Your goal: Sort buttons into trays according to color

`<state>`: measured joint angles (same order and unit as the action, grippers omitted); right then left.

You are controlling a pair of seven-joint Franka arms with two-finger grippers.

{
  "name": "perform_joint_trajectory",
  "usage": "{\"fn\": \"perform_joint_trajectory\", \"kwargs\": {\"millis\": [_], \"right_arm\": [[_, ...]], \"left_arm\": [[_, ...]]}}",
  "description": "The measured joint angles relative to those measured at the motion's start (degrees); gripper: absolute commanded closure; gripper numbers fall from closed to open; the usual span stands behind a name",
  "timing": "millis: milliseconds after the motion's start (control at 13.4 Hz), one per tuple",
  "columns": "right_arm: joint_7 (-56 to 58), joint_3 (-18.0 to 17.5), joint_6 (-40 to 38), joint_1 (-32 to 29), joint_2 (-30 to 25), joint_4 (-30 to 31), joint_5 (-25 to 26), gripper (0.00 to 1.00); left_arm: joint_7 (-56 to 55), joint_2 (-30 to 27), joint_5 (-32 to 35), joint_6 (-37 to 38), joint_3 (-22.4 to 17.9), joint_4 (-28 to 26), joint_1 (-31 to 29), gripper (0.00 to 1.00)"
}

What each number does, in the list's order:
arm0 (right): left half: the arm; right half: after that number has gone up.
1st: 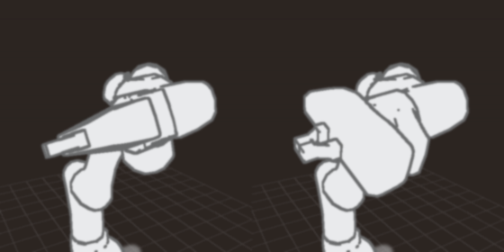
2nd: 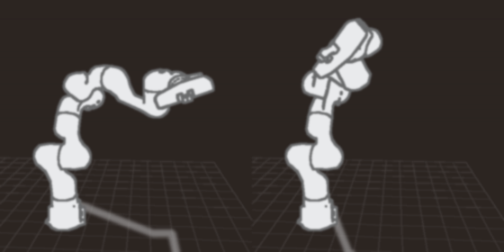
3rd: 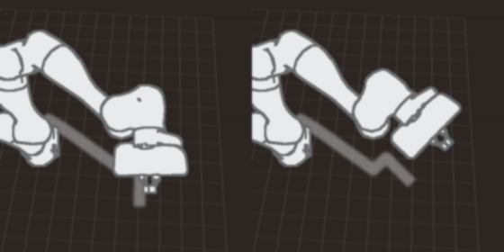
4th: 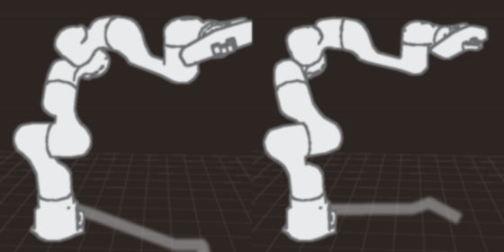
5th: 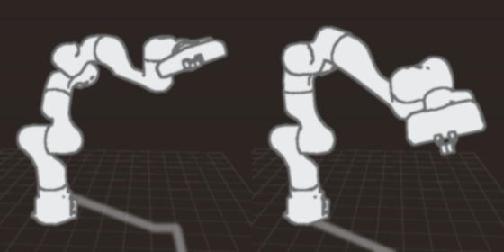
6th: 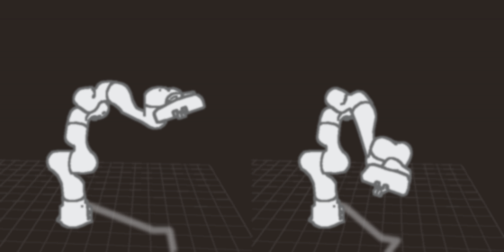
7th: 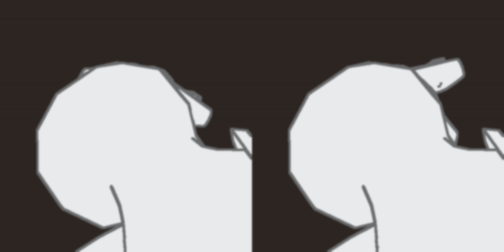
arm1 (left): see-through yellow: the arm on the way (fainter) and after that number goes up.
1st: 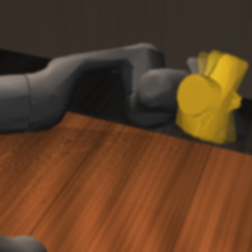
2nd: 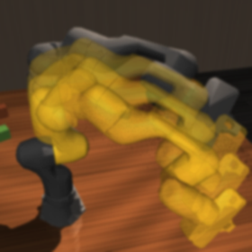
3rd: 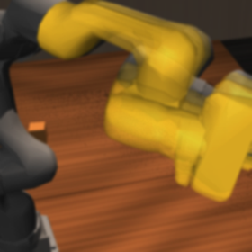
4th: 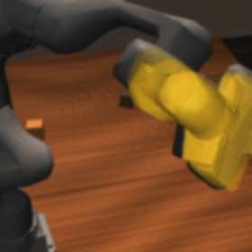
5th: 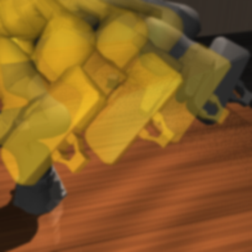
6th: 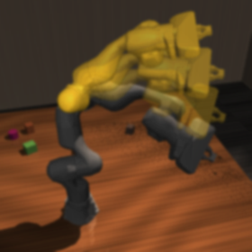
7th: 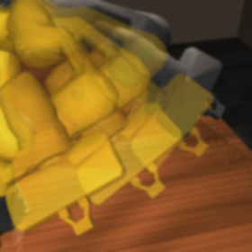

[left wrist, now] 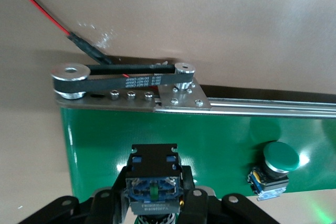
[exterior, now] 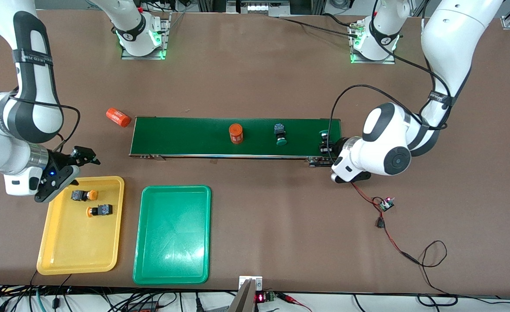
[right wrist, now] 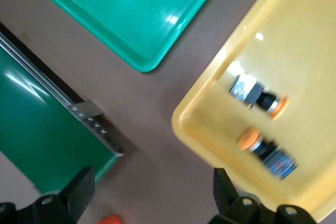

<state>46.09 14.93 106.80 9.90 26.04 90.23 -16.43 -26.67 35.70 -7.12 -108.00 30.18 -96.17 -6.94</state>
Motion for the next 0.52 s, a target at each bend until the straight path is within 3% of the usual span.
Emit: {"fn": "perform_joint_trajectory", "kwargs": {"millis": [149, 298, 373, 447, 522], "right_arm": [[-10.6, -0.2, -3.4, 1.0, -0.9, 0.0, 1.0, 0.0], [-21.3, -0.2, -5.5, 3.5, -2.3, 0.0, 2.8, 0.0], [-26.5, -0.3, -6.5, 4.7, -3.2, 0.0, 3.3, 0.0], [-31.6, -0.3, -7.2, 5.8, -4.1, 0.0, 3.5, 0.0], [-36.1, -0.3, -7.4, 6.7, -5.0, 0.0, 3.8, 0.0]], "left_arm": [[0.0, 0.2, 0.0, 0.1, 0.0, -1.3, 0.3, 0.74], [0.0, 0.2, 0.0, 0.1, 0.0, -3.3, 0.3, 0.58], [0.0, 0.2, 0.0, 0.0, 0.0, -3.8, 0.3, 0.2], [0.0, 0.2, 0.0, 0.0, 0.0, -4.2, 0.3, 0.0], [0.0, 0.2, 0.0, 0.0, 0.0, -4.2, 0.3, 0.0]]}}
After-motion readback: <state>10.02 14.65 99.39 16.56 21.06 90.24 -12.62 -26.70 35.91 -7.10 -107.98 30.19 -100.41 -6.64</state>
